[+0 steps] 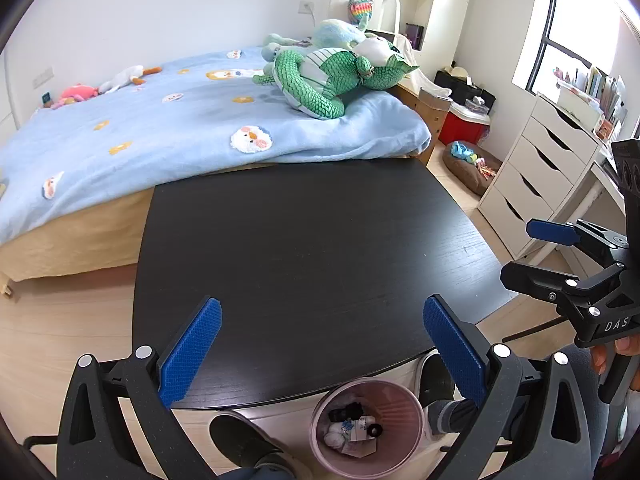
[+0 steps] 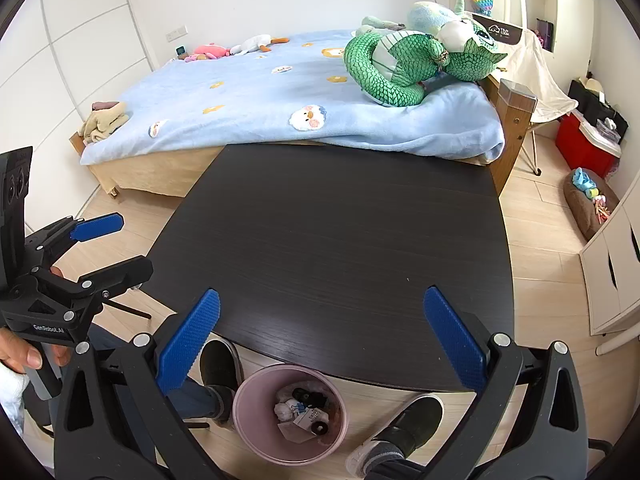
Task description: Collect trash
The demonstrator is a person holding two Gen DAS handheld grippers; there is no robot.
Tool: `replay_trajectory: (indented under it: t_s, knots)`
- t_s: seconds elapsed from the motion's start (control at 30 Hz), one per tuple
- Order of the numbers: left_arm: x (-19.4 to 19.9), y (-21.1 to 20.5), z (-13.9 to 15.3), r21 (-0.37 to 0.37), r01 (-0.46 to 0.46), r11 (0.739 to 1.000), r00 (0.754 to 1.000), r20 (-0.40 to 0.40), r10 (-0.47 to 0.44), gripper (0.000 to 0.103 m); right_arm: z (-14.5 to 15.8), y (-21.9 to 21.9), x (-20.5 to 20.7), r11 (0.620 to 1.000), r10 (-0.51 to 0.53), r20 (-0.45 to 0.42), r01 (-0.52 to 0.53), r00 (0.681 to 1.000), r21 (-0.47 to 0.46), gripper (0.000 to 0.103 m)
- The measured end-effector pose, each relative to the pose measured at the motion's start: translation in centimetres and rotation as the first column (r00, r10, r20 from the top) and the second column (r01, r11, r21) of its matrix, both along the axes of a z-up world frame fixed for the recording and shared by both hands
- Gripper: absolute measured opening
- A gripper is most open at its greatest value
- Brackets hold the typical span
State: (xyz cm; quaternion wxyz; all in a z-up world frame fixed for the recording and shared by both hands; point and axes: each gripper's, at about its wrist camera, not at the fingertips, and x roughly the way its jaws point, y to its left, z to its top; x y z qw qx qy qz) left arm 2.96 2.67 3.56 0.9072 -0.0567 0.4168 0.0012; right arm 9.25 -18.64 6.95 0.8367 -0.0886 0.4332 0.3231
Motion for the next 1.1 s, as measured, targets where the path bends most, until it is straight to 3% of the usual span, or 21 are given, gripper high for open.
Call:
replay_trajectory:
  t_s: [1.1]
  knots:
    - [0.07,-0.18,0.32,-0.005,0.001,1.0,1.0,0.004,-0.001,0.097,-0.19,-0.31,0.0,1.0,-0.002,-0.002,0.002,1.0,-0.005,0.1]
